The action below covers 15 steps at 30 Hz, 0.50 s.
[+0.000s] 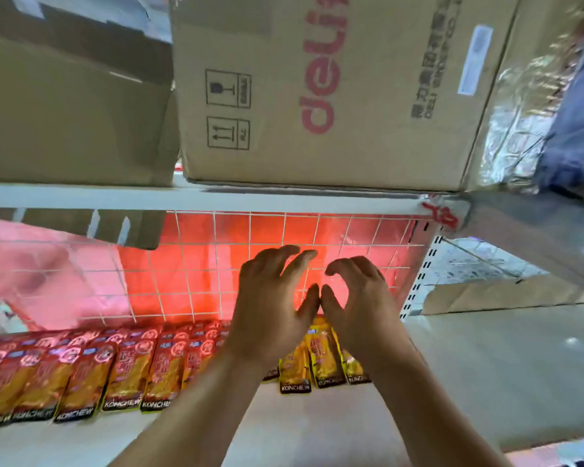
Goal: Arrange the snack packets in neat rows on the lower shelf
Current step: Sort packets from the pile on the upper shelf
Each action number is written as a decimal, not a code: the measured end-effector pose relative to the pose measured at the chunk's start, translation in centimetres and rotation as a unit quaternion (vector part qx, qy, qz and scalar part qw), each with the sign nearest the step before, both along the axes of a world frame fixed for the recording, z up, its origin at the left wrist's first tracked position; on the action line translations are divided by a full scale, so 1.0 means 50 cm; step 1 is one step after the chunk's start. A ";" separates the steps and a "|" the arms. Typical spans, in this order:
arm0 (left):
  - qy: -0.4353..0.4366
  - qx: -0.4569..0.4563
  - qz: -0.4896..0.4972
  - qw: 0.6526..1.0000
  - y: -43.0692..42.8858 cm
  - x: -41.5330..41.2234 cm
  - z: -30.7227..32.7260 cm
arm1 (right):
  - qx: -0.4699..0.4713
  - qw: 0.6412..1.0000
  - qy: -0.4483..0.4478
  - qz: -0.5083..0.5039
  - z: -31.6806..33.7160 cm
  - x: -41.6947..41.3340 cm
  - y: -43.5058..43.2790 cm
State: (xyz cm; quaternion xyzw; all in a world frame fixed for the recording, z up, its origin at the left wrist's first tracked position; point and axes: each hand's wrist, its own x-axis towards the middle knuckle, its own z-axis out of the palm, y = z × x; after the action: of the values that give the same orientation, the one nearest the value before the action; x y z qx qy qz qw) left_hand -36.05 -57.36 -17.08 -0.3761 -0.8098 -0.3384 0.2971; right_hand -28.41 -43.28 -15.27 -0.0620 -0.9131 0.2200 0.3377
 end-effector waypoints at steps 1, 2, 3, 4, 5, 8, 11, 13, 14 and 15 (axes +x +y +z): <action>0.012 0.014 -0.015 1.000 0.012 0.005 0.035 | 0.005 1.000 0.020 -0.007 0.033 0.008 0.008; 0.025 0.026 -0.031 0.999 0.024 0.009 0.066 | 0.011 0.999 0.039 -0.015 0.065 0.018 0.017; 0.039 0.038 -0.046 0.997 0.035 0.013 0.094 | 0.016 0.998 0.053 -0.023 0.094 0.027 0.025; 0.052 0.051 -0.063 0.995 0.050 0.018 0.123 | 0.024 0.997 0.065 -0.034 0.124 0.041 0.035; 0.062 0.059 -0.077 0.993 0.063 0.023 0.147 | 0.032 0.996 0.073 -0.043 0.151 0.055 0.046; 0.092 0.068 -0.109 0.987 0.110 0.041 0.206 | 0.056 0.993 0.082 -0.065 0.223 0.100 0.086; 0.108 0.073 -0.143 0.981 0.165 0.069 0.245 | 0.080 0.991 0.068 -0.078 0.282 0.151 0.141; 0.110 0.068 -0.166 0.978 0.202 0.087 0.263 | 0.095 0.989 0.049 -0.097 0.316 0.182 0.179; 0.110 0.064 -0.178 0.976 0.224 0.099 0.274 | 0.100 0.988 0.042 -0.108 0.332 0.200 0.202; 0.107 0.058 -0.189 0.974 0.245 0.109 0.283 | 0.104 0.987 0.034 -0.116 0.346 0.216 0.226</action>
State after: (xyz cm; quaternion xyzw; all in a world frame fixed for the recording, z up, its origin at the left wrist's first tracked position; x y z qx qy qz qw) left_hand -30.59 -45.13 -2.93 -0.5388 -0.6666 -0.3925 0.3337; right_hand -17.62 -31.98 2.04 -0.1249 -0.9056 0.0854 0.3963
